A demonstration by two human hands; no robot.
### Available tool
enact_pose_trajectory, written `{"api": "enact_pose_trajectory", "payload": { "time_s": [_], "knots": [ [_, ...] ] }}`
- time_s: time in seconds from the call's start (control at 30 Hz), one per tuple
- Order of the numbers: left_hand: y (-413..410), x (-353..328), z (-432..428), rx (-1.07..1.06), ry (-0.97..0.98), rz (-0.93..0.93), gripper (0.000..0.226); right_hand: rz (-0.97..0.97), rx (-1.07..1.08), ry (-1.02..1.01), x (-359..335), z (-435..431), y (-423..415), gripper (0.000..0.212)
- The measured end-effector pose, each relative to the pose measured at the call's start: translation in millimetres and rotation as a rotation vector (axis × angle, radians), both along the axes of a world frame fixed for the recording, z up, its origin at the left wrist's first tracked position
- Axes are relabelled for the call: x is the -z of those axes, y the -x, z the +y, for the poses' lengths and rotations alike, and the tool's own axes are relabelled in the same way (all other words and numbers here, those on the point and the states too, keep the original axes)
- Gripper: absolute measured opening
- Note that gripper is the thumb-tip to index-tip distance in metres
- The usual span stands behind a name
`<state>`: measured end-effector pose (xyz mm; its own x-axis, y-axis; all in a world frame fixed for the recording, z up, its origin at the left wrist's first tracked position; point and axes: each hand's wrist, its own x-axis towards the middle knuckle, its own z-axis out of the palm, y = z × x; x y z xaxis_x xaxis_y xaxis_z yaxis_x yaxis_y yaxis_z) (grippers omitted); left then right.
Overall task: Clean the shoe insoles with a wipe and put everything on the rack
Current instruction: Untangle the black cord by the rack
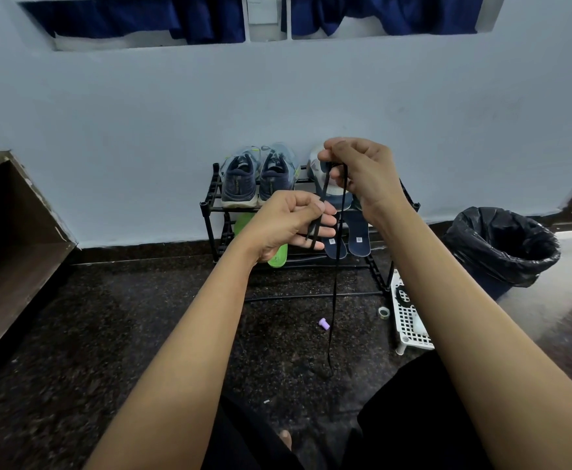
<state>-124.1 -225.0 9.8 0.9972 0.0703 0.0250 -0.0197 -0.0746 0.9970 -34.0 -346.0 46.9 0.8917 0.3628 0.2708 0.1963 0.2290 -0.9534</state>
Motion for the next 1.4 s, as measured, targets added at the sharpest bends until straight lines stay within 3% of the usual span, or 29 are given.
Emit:
{"api": "enact_pose_trajectory", "payload": {
  "time_s": [0.07,0.17,0.23,0.27,0.37,0.47,0.73,0.9,1.1,1.3,1.4],
  "knots": [
    [0.5,-1.0,0.3,-0.009,0.01,0.008,0.02,0.038,0.038,0.147,8.2,-2.3,-4.1,0.031],
    [1.4,-1.7,1.7,-0.035,0.023,0.016,0.02,-0.012,0.091,0.591,28.5,-5.0,-10.3,0.052],
    [1.6,-1.8,2.9,-0.051,0.02,0.016,0.02,-0.088,0.026,0.836,39.1,-7.5,-13.0,0.053],
    [1.7,-2.0,3.3,-0.056,0.021,0.016,0.021,-0.099,-0.05,0.862,41.8,-8.9,-13.9,0.047],
    [2.5,-2.5,3.7,-0.073,0.034,0.012,0.021,-0.078,-0.335,0.629,39.8,-13.9,-14.6,0.026],
    [2.7,-3.3,4.1,-0.087,0.05,0.01,0.02,-0.172,-0.527,0.43,36.8,-17.9,-15.4,0.028],
    [1.0,-6.2,3.5,-0.096,0.189,-0.016,0.018,-0.293,-0.348,0.389,41.3,-10.8,-5.8,0.015],
    [-1.6,-6.8,2.2,-0.116,0.261,-0.029,0.018,-0.246,-0.405,0.471,40.5,-11.5,0.5,0.035],
    [-3.2,-8.5,4.5,-0.155,0.396,-0.064,0.02,-0.031,-0.371,0.694,49.4,-15.1,-7.3,0.013],
    [-6.4,-5.2,5.9,-0.215,0.407,-0.138,0.02,0.052,-0.511,0.956,52.4,-16.7,-1.8,0.014],
    [-8.5,-2.6,8.6,-0.259,0.377,-0.158,0.019,0.071,-0.562,0.995,43.9,-18.5,4.1,0.018]
  ]
}}
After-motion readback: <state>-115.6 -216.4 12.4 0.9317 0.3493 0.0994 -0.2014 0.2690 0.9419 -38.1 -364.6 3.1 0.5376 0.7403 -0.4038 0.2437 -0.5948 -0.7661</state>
